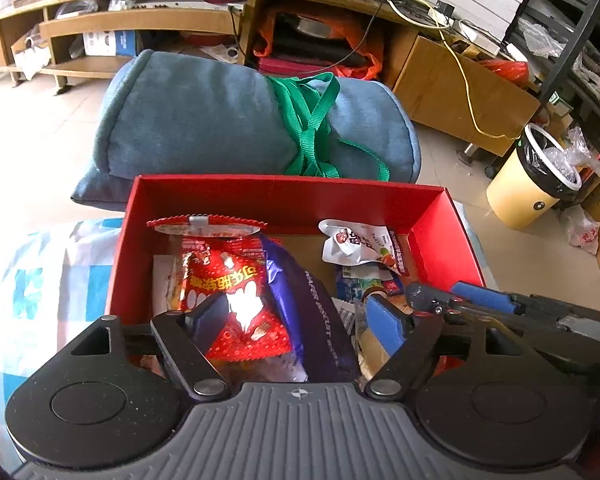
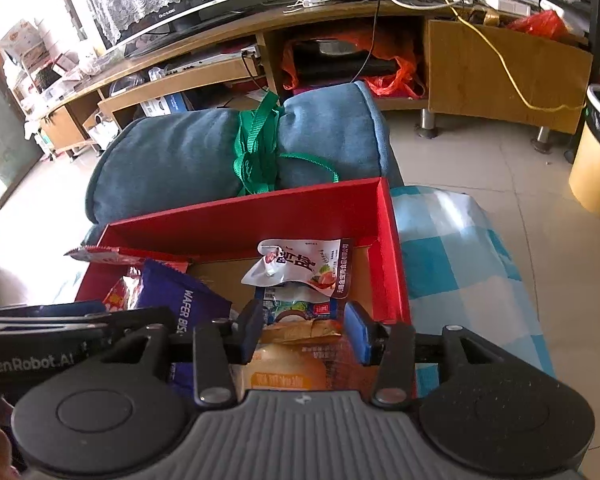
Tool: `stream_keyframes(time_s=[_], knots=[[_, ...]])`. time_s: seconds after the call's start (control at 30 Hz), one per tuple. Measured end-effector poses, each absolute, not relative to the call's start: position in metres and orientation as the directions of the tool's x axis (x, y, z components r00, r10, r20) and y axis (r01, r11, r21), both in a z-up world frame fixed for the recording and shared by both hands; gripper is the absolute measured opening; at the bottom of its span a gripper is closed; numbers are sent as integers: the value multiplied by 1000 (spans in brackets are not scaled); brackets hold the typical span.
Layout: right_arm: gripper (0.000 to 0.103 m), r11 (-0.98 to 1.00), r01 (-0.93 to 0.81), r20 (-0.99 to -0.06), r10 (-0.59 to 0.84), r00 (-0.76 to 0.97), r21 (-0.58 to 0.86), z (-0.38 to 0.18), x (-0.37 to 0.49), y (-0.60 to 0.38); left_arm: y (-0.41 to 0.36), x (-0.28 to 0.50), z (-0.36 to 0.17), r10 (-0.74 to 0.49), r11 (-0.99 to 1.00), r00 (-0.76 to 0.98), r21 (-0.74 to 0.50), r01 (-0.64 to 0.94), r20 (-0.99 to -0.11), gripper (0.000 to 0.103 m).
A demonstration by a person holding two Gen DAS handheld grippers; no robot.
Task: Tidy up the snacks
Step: 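Open both tools to release the wafer biscuit and gold biscuit in the box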
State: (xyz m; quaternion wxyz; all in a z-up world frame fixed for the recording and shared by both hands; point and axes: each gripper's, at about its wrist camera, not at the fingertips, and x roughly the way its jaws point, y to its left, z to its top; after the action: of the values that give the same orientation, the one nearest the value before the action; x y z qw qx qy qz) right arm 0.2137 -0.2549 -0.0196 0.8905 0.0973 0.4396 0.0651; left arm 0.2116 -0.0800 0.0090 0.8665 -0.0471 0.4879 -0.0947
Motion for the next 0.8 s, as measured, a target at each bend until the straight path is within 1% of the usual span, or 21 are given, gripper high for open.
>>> stream_keyframes(time_s=[0.13, 0.4, 0.53, 0.8], knots=[[45, 972, -28, -768, 203, 607, 235, -15, 206, -256, -76, 203, 14, -195, 981, 524, -160, 113, -829, 85], [46, 974, -35, -765, 197, 613, 222, -5, 184, -251, -63, 181, 18, -179, 984, 539, -152, 94, -823, 86], [50, 978, -47, -763, 188, 618, 203, 0, 171, -246, -57, 171, 16, -163, 987, 535, -142, 81, -829, 86], [51, 976, -45, -765, 197, 613, 215, 2, 150, -243, -47, 151, 10, -140, 990, 525, -131, 56, -839, 87]])
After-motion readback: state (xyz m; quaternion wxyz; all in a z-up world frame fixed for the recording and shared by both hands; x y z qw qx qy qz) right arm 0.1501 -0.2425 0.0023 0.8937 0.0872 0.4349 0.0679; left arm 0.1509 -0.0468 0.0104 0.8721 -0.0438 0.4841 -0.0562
